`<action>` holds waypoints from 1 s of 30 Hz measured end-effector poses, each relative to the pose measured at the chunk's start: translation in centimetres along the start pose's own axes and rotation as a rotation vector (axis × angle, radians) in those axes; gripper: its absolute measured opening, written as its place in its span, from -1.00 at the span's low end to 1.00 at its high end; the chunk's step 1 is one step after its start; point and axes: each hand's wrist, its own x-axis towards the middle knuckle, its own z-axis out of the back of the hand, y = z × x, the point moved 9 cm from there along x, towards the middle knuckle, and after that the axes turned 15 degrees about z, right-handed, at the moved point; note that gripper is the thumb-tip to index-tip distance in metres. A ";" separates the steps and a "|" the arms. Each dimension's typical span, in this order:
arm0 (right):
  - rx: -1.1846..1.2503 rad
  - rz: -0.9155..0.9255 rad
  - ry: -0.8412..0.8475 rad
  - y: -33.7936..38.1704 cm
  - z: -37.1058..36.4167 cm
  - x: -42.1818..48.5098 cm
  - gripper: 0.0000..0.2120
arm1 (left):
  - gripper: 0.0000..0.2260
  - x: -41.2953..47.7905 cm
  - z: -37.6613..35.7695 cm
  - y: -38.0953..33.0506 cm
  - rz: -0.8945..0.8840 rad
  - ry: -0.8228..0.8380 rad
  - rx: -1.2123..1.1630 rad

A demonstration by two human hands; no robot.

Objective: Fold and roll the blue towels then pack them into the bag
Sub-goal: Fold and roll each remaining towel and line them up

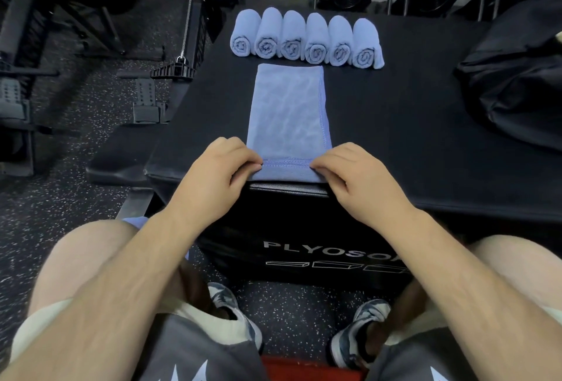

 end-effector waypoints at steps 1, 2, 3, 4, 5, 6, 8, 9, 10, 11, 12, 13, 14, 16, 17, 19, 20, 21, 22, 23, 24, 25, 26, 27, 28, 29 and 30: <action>0.019 -0.005 0.014 -0.2 0.1 -0.1 -0.87 | -0.91 -0.2 0.1 0.2 -0.003 0.010 -0.003; 0.040 -0.006 0.036 -0.3 0.2 -0.3 -0.87 | -0.90 -0.4 0.2 0.4 0.000 0.033 -0.010; 0.062 -0.004 0.063 -0.3 0.2 -0.5 -0.86 | -0.88 -0.6 0.2 0.6 0.006 0.063 -0.018; 0.089 -0.010 0.083 -0.6 0.2 -0.7 -0.84 | -0.84 -0.6 0.1 0.9 0.013 0.095 -0.023; 0.128 -0.038 0.092 -1.0 0.2 -0.9 -0.80 | -0.80 -0.6 -0.1 1.2 0.027 0.129 -0.030; 0.180 -0.090 0.088 -1.4 0.1 -1.2 -0.76 | -0.77 -0.5 -0.4 1.6 0.054 0.157 -0.044; 0.273 -0.203 0.068 -2.2 0.0 -1.6 -0.75 | -0.76 -0.3 -0.6 2.1 0.115 0.178 -0.084; 0.286 -0.238 0.059 -2.4 0.0 -1.6 -0.76 | -0.77 -0.2 -0.6 2.1 0.131 0.176 -0.094; 0.292 -0.275 0.059 -2.6 0.1 -1.6 -0.78 | -0.78 -0.1 -0.5 2.0 0.138 0.171 -0.096; 0.307 -0.321 0.064 -2.7 0.2 -1.7 -0.80 | -0.79 0.0 -0.4 1.9 0.147 0.172 -0.097; 0.334 -0.365 0.073 -2.6 0.3 -1.8 -0.82 | -0.81 0.1 -0.3 1.9 0.165 0.181 -0.108; 0.368 -0.398 0.081 -2.5 0.3 -1.9 -0.85 | -0.82 0.0 -0.3 1.9 0.196 0.196 -0.131; 0.399 -0.419 0.086 -2.3 0.4 -1.9 -0.88 | -0.83 0.0 -0.3 2.0 0.234 0.214 -0.170; 0.416 -0.434 0.105 -2.1 0.4 -1.8 -0.91 | -0.88 -0.1 -0.5 1.8 0.281 0.236 -0.233; 0.406 -0.434 0.112 -2.1 0.4 -1.7 -0.91 | -0.91 -0.1 -0.5 1.5 0.280 0.226 -0.231; 0.342 -0.416 0.108 -2.2 0.0 -1.4 -0.90 | -0.95 0.4 -0.5 1.0 0.243 0.168 -0.195; 0.280 -0.388 0.087 -2.1 0.0 -1.1 -0.90 | -0.95 0.7 -0.4 0.7 0.209 0.121 -0.177; 0.200 -0.344 0.050 -1.9 0.2 -0.9 -0.90 | -0.94 1.0 -0.2 0.5 0.173 0.073 -0.159; 0.117 -0.294 0.004 -1.6 0.4 -0.7 -0.91 | -0.93 1.3 -0.1 0.3 0.140 0.037 -0.141; 0.044 -0.246 -0.035 -1.2 0.6 -0.6 -0.91 | -0.92 1.5 -0.2 0.2 0.111 0.015 -0.117; -0.005 -0.198 -0.057 -0.9 0.8 -0.4 -0.91 | -0.91 1.7 -0.2 0.1 0.082 0.003 -0.094; -0.030 -0.149 -0.058 -0.6 0.9 -0.3 -0.90 | -0.91 1.8 -0.3 0.0 0.060 -0.002 -0.081; -0.032 -0.113 -0.046 -0.4 1.0 -0.3 -0.89 | -0.90 1.9 -0.2 -0.1 0.052 -0.006 -0.081; -0.015 -0.098 -0.029 -0.2 1.1 -0.3 -0.87 | -0.91 1.9 -0.1 -0.1 0.054 -0.005 -0.090; 0.010 -0.101 -0.001 -0.3 1.1 -0.4 -0.84 | -0.92 1.9 0.1 -0.1 0.058 0.003 -0.106; 0.035 -0.114 0.040 -0.4 1.0 -0.6 -0.80 | -0.94 1.9 0.1 0.1 0.059 0.026 -0.121; 0.060 -0.132 0.088 -0.7 0.7 -0.8 -0.74 | -0.94 1.8 0.0 0.2 0.057 0.068 -0.130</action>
